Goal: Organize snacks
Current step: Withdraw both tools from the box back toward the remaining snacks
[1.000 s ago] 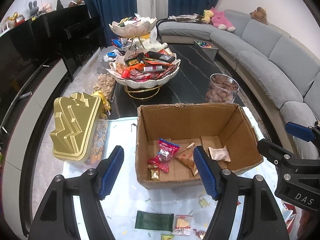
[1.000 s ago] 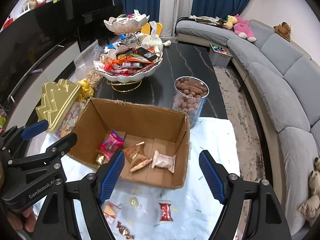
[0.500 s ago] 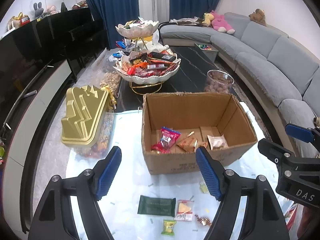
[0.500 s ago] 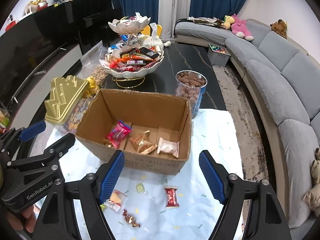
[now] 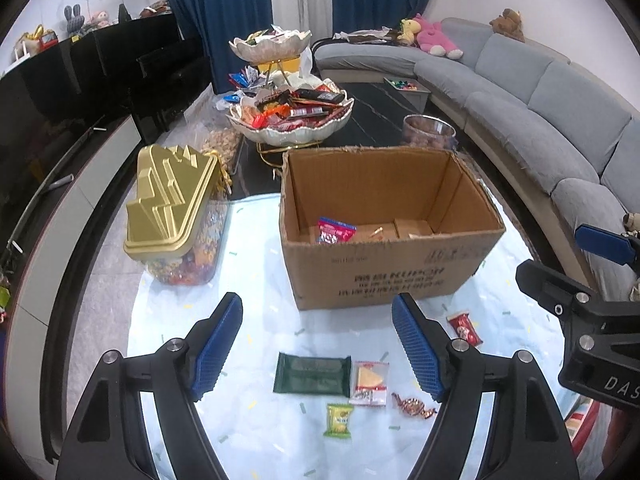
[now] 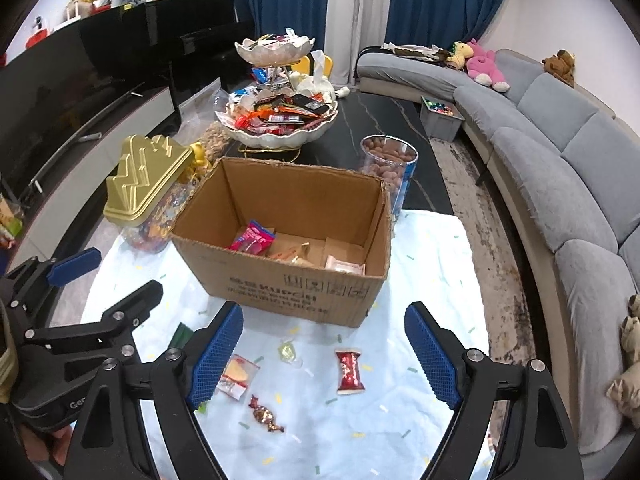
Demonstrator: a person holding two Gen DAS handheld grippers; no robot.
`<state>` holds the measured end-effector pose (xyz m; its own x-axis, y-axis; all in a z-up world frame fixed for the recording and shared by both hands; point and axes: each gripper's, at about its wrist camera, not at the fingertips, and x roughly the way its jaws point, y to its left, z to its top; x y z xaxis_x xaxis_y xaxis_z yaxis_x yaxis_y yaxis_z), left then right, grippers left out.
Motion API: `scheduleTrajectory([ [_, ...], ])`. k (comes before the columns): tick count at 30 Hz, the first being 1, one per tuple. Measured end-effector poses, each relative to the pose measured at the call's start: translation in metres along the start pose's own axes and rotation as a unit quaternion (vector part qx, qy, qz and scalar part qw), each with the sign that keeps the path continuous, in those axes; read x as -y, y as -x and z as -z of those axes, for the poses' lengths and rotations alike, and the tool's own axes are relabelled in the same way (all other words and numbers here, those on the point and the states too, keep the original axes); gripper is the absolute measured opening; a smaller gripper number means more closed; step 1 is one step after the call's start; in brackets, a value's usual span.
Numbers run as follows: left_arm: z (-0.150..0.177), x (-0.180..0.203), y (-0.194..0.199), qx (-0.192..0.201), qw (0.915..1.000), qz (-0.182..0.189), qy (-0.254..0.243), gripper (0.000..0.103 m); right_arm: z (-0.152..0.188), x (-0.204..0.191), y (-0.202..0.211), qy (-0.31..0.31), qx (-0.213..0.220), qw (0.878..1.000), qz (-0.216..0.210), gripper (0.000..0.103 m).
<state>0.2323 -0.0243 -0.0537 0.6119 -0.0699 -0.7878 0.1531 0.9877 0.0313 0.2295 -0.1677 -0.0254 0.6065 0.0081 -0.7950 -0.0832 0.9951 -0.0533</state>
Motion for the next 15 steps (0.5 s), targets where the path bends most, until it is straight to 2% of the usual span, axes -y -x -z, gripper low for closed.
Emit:
scheduleTrajectory([
  [15,0.047,0.000,-0.007,-0.016,0.9999,0.004,0.001,0.079,0.036,-0.014,-0.003,0.011,-0.003,1.000,-0.004,0.084],
])
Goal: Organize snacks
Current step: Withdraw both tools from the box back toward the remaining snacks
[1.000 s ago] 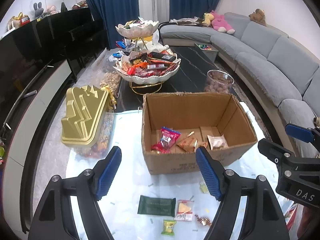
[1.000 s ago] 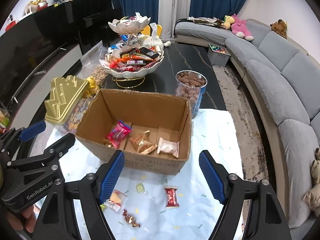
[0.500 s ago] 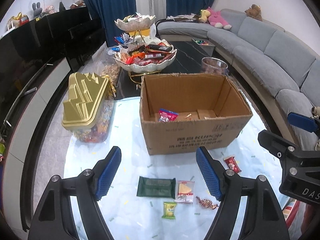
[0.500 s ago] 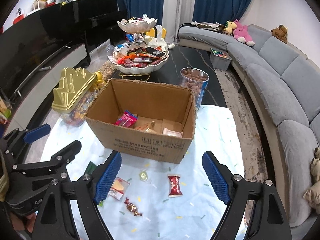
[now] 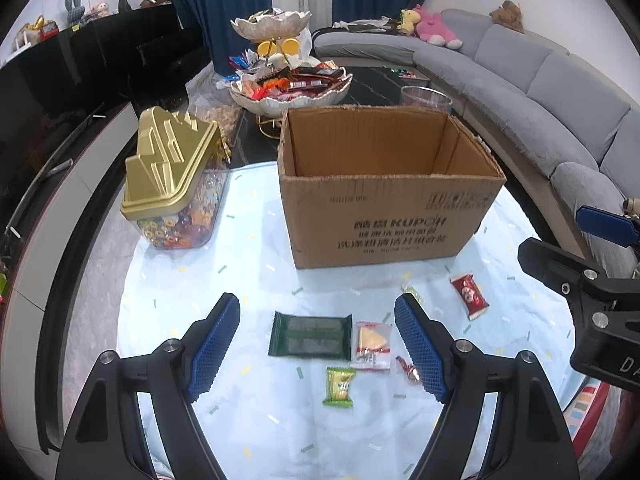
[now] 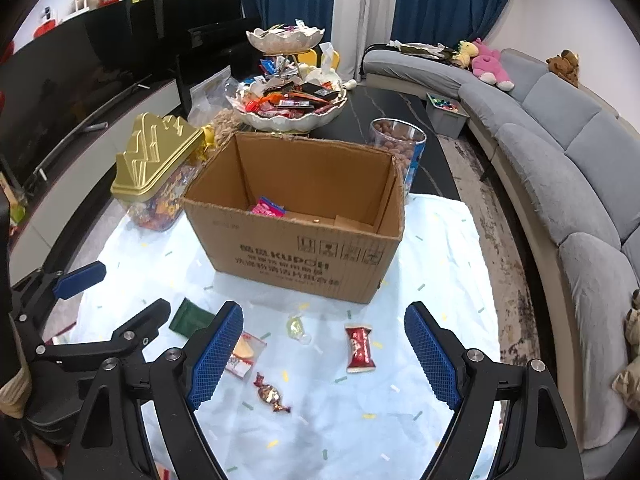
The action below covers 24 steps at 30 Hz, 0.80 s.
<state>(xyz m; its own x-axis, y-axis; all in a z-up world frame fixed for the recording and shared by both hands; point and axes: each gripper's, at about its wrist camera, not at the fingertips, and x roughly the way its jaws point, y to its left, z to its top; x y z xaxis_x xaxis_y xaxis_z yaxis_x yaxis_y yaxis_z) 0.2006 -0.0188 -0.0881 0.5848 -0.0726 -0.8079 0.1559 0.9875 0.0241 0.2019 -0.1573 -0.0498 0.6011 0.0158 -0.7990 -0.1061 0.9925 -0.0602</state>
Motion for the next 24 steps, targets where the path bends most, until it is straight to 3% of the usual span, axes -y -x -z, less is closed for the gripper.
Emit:
scheduleTrajectory([
  [24,0.055,-0.001,-0.010,-0.007,0.9999,-0.001,-0.011,0.079,0.048,-0.023,-0.013,0.044,-0.009,0.999,-0.021,0.084],
])
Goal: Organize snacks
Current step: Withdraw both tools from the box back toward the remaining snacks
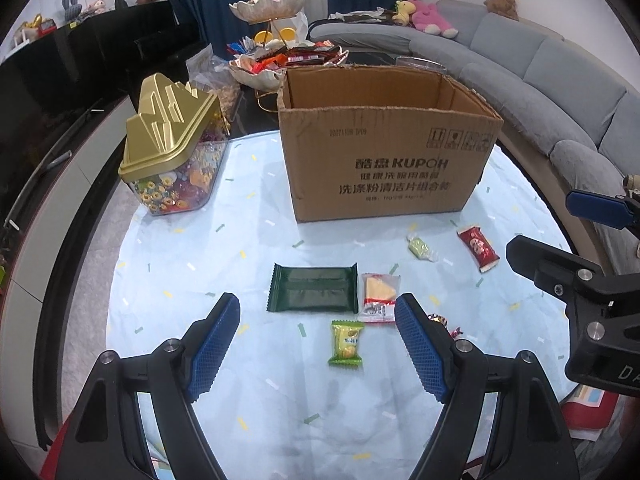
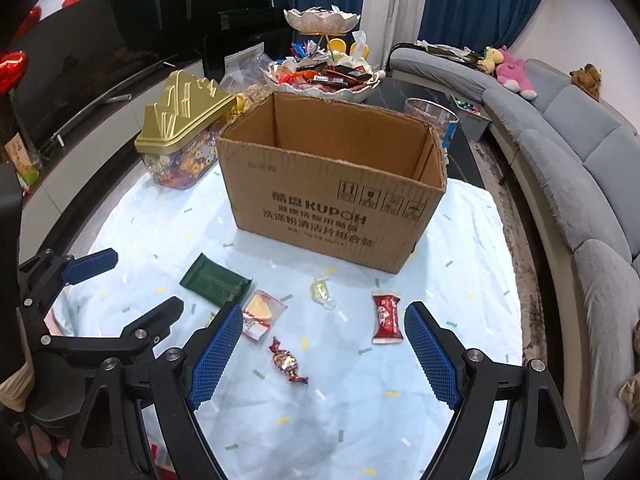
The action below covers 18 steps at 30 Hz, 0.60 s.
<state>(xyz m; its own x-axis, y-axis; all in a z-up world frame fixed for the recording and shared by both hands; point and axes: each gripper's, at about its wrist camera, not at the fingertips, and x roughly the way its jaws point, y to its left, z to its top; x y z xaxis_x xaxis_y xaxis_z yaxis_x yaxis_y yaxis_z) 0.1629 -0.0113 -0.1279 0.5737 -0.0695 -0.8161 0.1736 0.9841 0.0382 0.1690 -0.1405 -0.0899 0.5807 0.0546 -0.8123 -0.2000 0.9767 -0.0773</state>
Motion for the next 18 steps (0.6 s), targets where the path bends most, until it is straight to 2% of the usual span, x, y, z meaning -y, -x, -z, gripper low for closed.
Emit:
scheduleTrajectory([
  [18,0.029,0.007,-0.019,-0.001,1.0000,0.006,-0.005,0.079,0.025,-0.006,-0.023,0.026,-0.022,0.999,-0.002,0.084],
])
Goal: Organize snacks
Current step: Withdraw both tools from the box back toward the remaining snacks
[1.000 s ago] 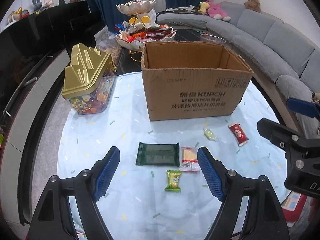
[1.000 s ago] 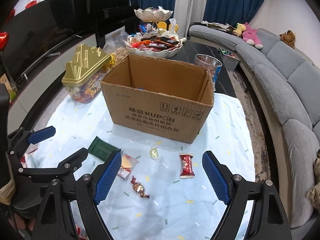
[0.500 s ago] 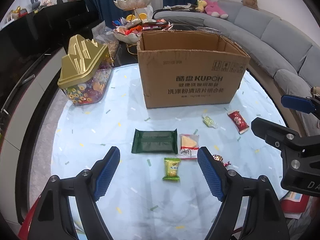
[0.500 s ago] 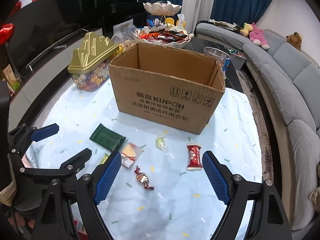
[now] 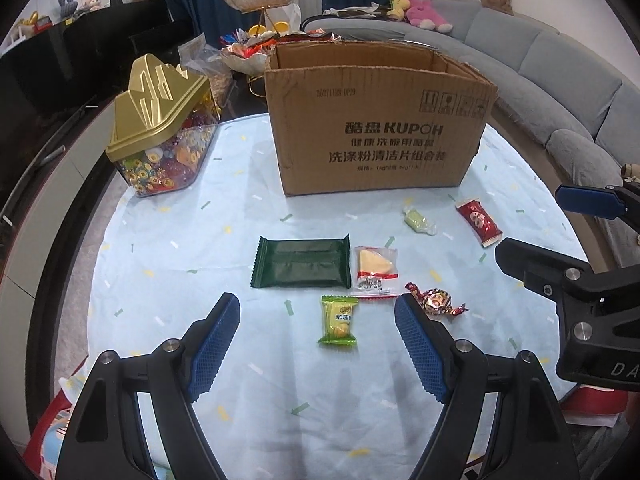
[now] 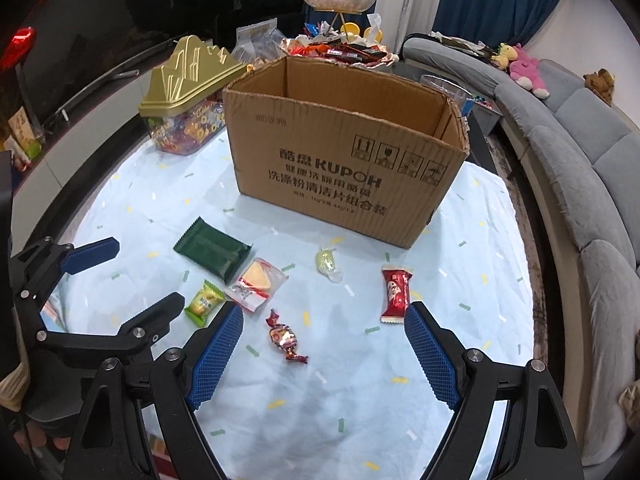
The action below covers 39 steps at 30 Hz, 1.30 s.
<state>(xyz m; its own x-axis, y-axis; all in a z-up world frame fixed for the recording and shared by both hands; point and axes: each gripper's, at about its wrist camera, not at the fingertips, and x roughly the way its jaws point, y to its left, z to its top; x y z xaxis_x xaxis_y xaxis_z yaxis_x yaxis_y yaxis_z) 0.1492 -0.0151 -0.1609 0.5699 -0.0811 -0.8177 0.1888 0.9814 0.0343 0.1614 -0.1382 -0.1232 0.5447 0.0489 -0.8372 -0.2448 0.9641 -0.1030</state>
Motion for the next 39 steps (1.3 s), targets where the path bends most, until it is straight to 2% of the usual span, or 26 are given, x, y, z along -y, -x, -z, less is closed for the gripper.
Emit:
scheduleTrajectory([
  [15,0.020,-0.001,-0.020,0.004,0.9999,-0.011,-0.006,0.079,0.019,-0.011,-0.026,0.040,-0.005,0.999,-0.010,0.084],
  [27,0.029,0.011,-0.036,0.018,0.9988,-0.015,-0.044,0.078,0.035,-0.011,-0.047,0.045,-0.011,0.999,-0.026,0.082],
  [30,0.030,0.013,-0.039,0.019,0.9984,-0.017,-0.051,0.077,0.039,-0.010,-0.053,0.045,-0.012,0.998,-0.030,0.079],
  [32,0.030,0.013,-0.042,0.018,0.9982,-0.021,-0.052,0.073,0.041,-0.011,-0.059,0.048,-0.018,0.998,-0.031,0.072],
  [39,0.032,0.013,-0.052,0.006,0.9985,-0.016,-0.052,0.071,0.046,-0.010,-0.068,0.049,-0.018,0.998,-0.045,0.071],
])
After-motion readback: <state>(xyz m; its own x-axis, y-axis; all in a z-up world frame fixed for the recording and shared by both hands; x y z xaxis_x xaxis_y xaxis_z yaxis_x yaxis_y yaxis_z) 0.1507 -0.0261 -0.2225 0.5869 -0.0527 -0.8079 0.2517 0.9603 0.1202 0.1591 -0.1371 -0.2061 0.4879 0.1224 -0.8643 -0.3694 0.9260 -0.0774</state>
